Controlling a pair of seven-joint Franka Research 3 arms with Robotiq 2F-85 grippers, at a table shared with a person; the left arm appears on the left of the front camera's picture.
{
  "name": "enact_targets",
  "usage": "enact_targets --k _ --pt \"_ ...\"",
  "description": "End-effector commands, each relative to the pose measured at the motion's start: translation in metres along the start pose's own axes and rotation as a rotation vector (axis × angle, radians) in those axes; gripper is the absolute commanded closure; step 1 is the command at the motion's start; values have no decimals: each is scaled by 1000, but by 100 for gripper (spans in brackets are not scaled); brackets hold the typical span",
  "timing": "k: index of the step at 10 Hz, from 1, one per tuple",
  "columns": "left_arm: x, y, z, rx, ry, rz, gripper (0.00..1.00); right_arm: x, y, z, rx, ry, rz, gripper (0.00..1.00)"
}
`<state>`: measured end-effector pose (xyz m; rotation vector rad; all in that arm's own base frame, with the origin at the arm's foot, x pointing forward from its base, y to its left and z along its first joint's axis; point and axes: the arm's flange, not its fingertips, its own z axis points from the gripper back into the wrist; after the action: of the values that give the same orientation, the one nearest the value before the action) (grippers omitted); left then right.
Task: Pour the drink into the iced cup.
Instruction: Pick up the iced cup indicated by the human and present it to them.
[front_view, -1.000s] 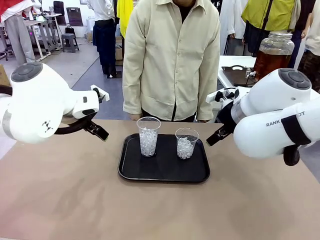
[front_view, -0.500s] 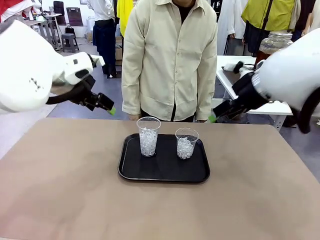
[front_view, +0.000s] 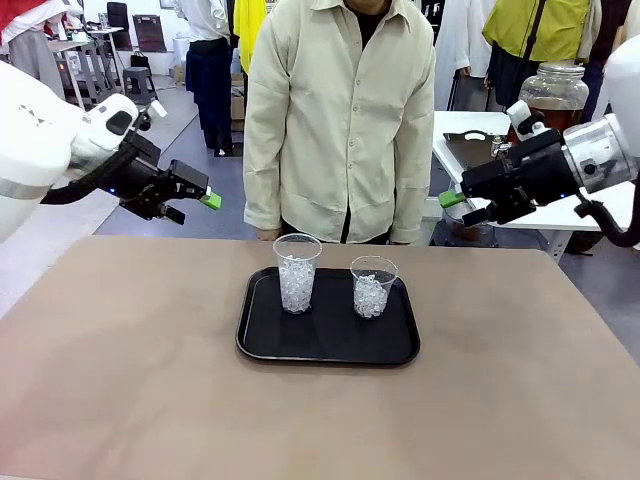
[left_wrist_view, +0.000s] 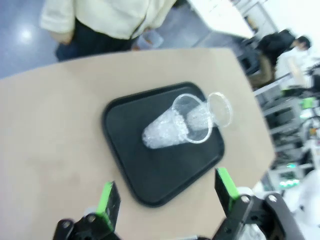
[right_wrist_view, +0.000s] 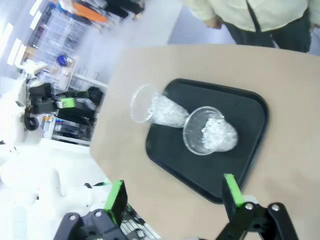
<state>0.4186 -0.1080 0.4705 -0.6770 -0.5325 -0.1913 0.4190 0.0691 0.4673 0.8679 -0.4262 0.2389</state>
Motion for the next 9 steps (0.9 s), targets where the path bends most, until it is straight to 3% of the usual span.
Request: enact_targets --k 1,3,4,8,9 --pt "6 16 -13 -135 -10 38 0 6 -18 -12 61 20 -7 0" --pt "0 4 0 -64 -11 34 0 2 -15 -17 -71 33 65 0" --pt "0 4 0 -64 -11 34 0 -4 -18 -8 47 23 -31 0" --pt "-1 6 -2 -47 -4 27 0 -7 -21 -11 15 45 -24 0" --pt "1 5 5 -92 -6 58 0 1 -20 -11 73 76 -103 0"
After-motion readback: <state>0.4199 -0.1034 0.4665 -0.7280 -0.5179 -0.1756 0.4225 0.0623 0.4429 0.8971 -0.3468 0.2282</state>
